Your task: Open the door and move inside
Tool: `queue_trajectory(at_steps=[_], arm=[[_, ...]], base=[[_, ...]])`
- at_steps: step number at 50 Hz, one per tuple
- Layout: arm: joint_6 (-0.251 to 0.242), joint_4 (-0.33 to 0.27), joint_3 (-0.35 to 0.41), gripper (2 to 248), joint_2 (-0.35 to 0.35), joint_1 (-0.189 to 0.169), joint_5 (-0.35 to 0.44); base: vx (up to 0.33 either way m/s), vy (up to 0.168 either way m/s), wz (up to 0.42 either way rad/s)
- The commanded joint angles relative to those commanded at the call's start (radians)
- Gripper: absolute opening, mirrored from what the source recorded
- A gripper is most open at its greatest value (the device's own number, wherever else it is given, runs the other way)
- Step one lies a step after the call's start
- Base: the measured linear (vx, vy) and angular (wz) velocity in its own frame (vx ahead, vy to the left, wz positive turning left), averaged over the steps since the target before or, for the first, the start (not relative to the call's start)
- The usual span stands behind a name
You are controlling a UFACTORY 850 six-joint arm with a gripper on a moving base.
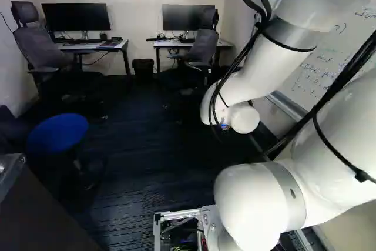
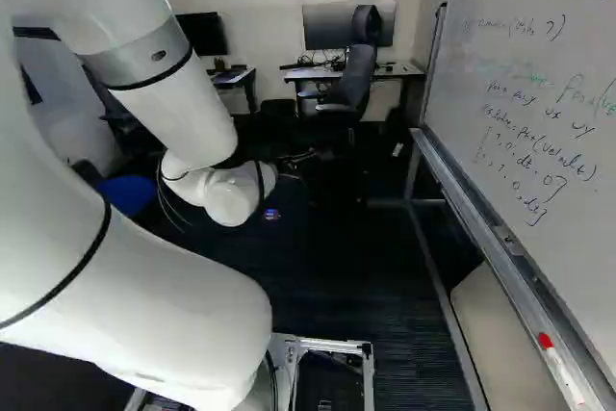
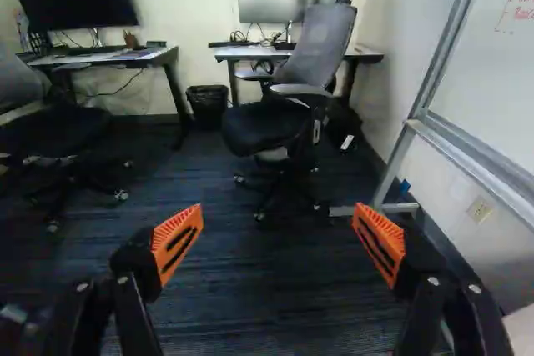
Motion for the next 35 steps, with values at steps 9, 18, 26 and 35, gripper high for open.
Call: queue_trajectory(at_steps=[9,18,26,35], arm=[[0.000,-0.004,0.030,247,0.022,0.008,-0.015],[0.000,-0.006,0.051,247,0.038,0.013,-0.025],[0.000,-0.008,0.063,247,0.046,0.016,-0.031],[0.000,-0.008,0.067,247,0.049,0.017,-0.033]], base=[[0.000,0.000,0.000],[0.000,0.000,0.000],[0.000,0.000,0.000],[0.000,0.000,0.000]])
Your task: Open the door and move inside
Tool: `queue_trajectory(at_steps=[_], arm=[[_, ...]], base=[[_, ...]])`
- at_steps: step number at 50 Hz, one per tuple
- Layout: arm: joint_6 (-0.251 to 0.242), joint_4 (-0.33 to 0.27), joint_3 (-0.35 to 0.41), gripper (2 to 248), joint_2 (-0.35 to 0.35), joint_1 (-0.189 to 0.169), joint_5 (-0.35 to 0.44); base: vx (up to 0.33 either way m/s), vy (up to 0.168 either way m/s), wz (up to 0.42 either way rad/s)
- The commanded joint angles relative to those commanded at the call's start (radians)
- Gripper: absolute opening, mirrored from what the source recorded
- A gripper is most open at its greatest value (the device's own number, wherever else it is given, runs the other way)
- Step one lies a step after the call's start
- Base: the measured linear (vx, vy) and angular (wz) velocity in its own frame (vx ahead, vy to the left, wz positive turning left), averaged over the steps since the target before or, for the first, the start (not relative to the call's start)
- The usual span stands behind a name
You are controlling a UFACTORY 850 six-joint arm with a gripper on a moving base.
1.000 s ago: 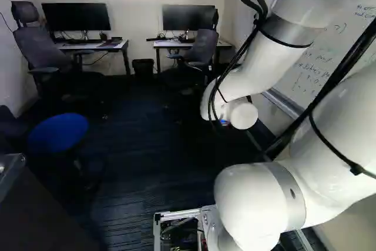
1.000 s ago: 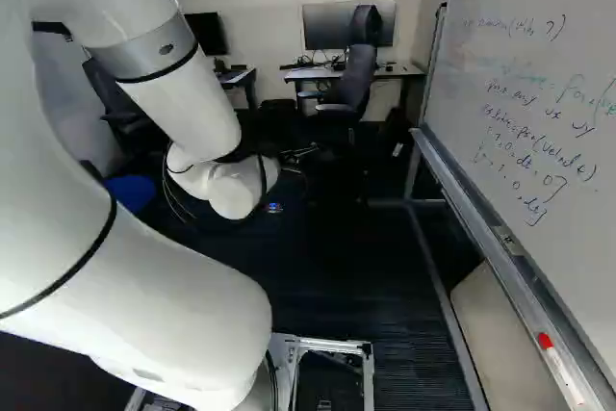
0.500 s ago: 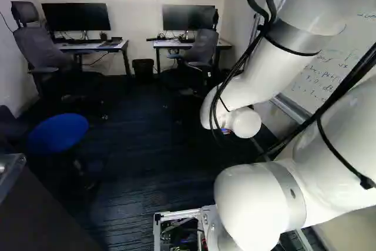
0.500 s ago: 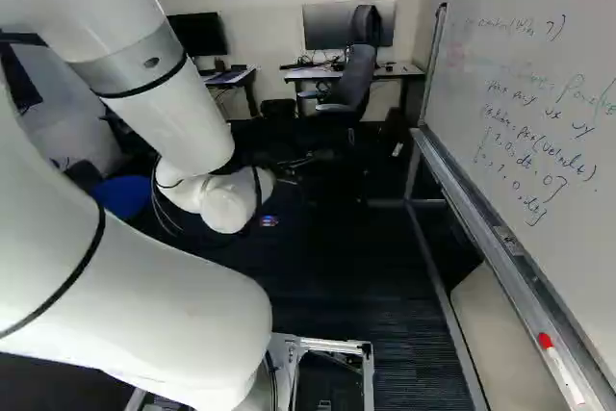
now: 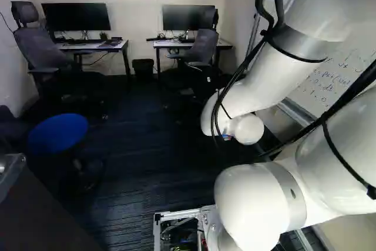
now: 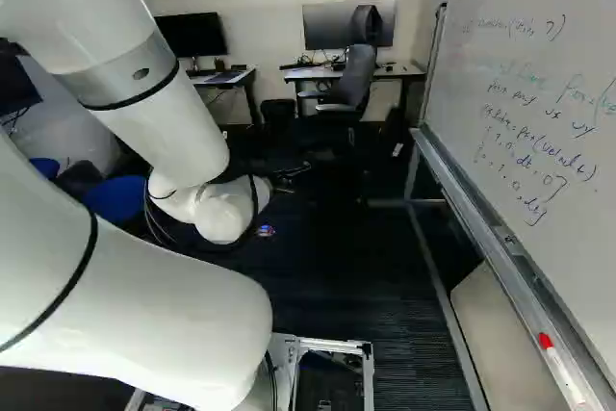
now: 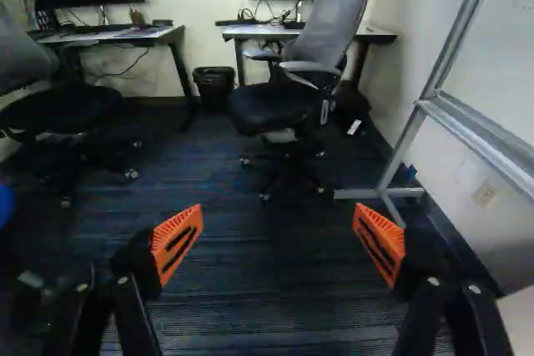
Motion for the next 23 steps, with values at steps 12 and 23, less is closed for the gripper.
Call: queue_trajectory(at_steps=[12,23], arm=[[0.000,0.000,0.000,247,0.000,0.000,0.000],[0.000,0.000,0.000,247,0.000,0.000,0.000]], base=[[0.000,0.000,0.000],[0.000,0.000,0.000]])
